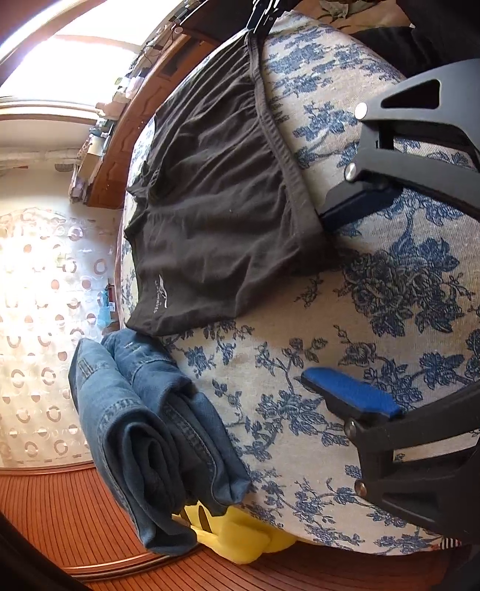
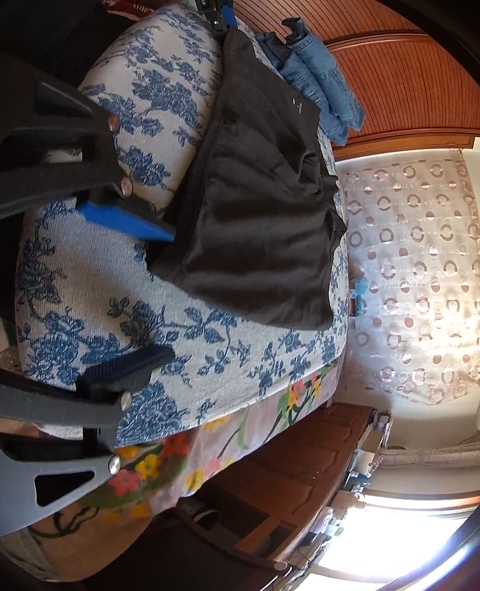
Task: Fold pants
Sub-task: 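Lower both grippers toward the waistband edge of the black pants, then close both grippers on the waistband edge of the black pants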
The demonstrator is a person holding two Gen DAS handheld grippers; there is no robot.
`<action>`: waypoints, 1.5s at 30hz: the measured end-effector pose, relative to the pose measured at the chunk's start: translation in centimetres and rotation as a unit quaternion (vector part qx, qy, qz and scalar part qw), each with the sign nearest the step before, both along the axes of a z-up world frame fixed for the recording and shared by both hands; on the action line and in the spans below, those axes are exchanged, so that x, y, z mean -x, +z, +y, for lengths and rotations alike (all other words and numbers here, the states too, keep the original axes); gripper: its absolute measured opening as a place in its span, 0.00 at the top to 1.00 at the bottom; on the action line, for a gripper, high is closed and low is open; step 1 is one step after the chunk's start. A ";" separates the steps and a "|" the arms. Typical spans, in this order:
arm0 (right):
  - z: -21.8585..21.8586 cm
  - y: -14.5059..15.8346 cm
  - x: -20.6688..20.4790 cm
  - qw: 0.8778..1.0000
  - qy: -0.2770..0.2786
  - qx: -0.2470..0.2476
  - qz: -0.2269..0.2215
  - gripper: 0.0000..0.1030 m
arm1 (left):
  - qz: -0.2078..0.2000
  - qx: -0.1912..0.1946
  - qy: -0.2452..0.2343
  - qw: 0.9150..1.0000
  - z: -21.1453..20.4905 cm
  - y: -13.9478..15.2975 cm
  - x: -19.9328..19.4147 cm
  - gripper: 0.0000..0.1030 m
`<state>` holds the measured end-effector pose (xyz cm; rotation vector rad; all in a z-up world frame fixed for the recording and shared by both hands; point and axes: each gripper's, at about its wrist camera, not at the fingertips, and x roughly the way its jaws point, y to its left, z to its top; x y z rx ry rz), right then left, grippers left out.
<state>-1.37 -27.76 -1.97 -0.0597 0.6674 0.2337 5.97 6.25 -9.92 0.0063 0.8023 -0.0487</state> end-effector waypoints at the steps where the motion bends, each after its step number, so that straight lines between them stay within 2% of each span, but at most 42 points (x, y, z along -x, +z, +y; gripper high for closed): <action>1: 0.1 0.1 0.1 1.000 0.004 -0.002 0.001 0.56 | -0.001 0.001 -0.003 1.000 -0.1 0.1 0.0 0.35; 4: 0.0 0.4 0.4 1.000 0.017 -0.006 0.004 0.70 | -0.003 0.003 -0.012 1.000 -0.4 0.2 0.0 0.42; 7: -0.1 0.5 0.8 1.000 0.024 -0.011 0.006 0.80 | -0.007 0.008 -0.016 1.000 -0.4 0.3 0.1 0.51; 9: -0.3 0.6 1.3 0.999 0.031 -0.014 0.007 0.85 | -0.006 0.013 -0.019 1.000 -0.4 0.3 0.2 0.54; 13: -0.6 0.5 0.6 0.999 0.033 -0.014 0.006 0.90 | -0.009 0.021 -0.025 0.999 -0.3 0.3 0.3 0.68; 19: -1.3 0.8 -0.4 0.999 0.037 -0.023 0.008 0.91 | -0.023 0.030 -0.038 0.999 -0.6 1.0 1.0 0.89; 32: -1.5 2.6 0.4 0.999 0.033 -0.033 -0.011 0.92 | -0.038 0.047 -0.055 0.997 -1.4 2.3 3.2 0.91; 39: -2.0 3.0 1.0 0.999 0.037 -0.030 -0.010 0.92 | -0.043 0.031 -0.067 0.996 -1.9 3.6 5.1 0.91; 45: -2.5 3.1 1.3 0.999 0.036 -0.030 -0.015 0.92 | -0.041 0.028 -0.060 0.997 -1.6 3.5 5.6 0.91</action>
